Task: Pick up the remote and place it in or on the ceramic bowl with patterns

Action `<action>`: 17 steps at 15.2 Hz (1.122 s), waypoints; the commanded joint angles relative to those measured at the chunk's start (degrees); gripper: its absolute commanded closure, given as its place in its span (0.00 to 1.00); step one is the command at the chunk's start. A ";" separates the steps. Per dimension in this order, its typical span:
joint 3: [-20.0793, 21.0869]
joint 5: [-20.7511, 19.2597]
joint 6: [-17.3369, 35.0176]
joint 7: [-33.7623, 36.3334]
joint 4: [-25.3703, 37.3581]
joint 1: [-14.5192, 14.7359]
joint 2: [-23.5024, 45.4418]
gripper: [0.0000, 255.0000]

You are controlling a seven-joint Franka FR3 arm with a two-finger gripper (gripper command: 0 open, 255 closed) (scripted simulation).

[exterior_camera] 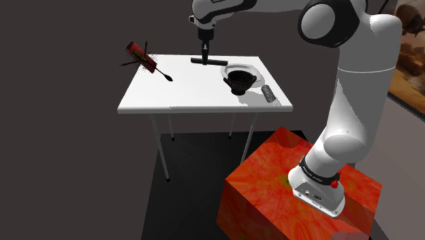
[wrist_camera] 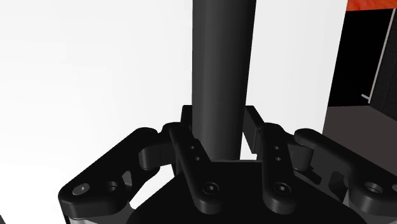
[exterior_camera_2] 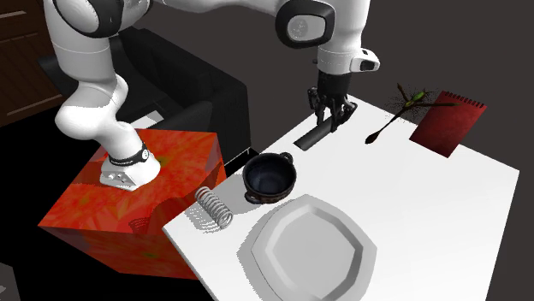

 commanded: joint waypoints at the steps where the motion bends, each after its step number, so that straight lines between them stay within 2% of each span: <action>1: -0.01 0.01 -1.55 -0.06 1.49 -0.02 -0.05 1.00; 2: -0.02 0.01 -2.16 -0.08 2.06 -0.03 -0.09 1.00; 7: -1.52 -0.49 2.45 -3.67 -11.70 -2.09 -9.43 1.00; 12: -3.49 -1.26 5.59 -7.67 -22.58 -4.33 -17.40 1.00; 17: -5.27 -2.04 7.96 -10.81 -29.75 -6.07 -22.40 1.00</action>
